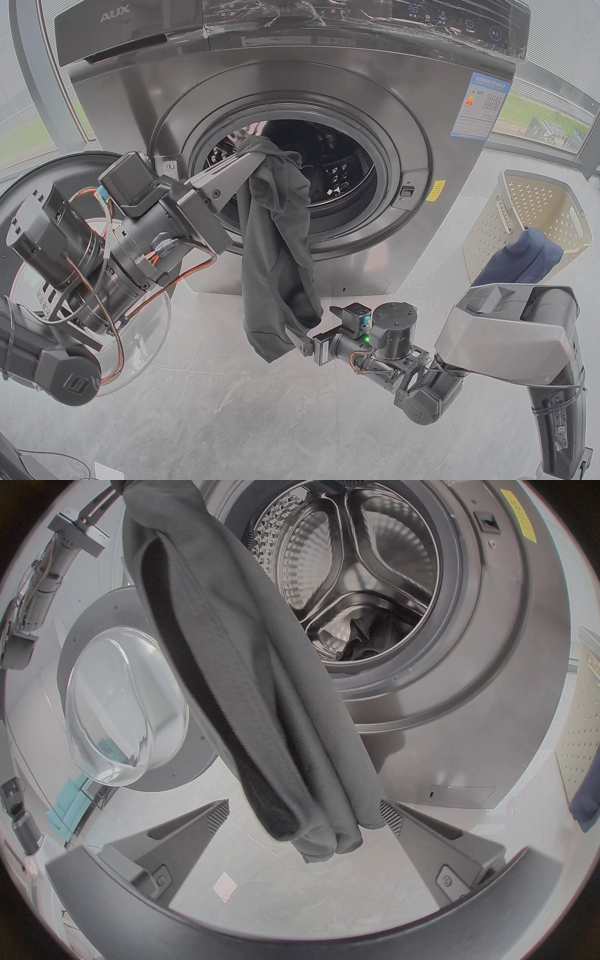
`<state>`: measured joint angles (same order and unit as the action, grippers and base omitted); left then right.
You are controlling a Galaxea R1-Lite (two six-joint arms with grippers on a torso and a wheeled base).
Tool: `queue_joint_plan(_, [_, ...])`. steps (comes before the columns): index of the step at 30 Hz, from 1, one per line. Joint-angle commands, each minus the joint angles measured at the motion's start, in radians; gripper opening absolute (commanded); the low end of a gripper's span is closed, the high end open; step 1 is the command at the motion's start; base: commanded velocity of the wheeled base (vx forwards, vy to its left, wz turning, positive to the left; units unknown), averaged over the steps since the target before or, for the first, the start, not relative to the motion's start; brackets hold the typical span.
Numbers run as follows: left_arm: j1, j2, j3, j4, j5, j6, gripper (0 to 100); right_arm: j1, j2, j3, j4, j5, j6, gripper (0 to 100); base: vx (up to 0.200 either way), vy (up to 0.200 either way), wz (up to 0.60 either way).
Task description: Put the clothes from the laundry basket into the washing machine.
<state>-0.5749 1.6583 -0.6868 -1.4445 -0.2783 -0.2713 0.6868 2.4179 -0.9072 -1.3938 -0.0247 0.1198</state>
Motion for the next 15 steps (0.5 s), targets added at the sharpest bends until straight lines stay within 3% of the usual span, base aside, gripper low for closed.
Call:
queue_joint_plan(1, [0.0, -0.003, 0.004, -0.002, 0.001, 0.0, 0, -0.012, 0.066, -0.082, -0.002, 0.0, 0.0, 100, 0.0, 0.0, 0.0])
queue_joint_plan(4, [0.0, -0.003, 0.004, -0.002, 0.002, 0.0, 0, -0.012, 0.081, -0.102, -0.004, 0.0, 0.0, 100, 0.0, 0.0, 0.0])
queue_joint_plan(5, [0.0, -0.003, 0.006, -0.001, 0.001, 0.0, 0, -0.01, 0.081, -0.102, -0.011, 0.0, 0.0, 0, 0.0, 0.0, 0.0])
queue_joint_plan(11, [0.013, -0.002, 0.007, 0.001, 0.004, 0.0, 0, -0.004, 0.064, -0.084, -0.037, 0.003, 0.001, 0, 0.0, 0.0, 0.0])
queue_joint_plan(15, [0.041, -0.002, 0.021, 0.003, 0.004, 0.0, 0, -0.018, -0.04, 0.019, -0.053, 0.002, 0.0, 0, 0.0, 0.0, 0.0])
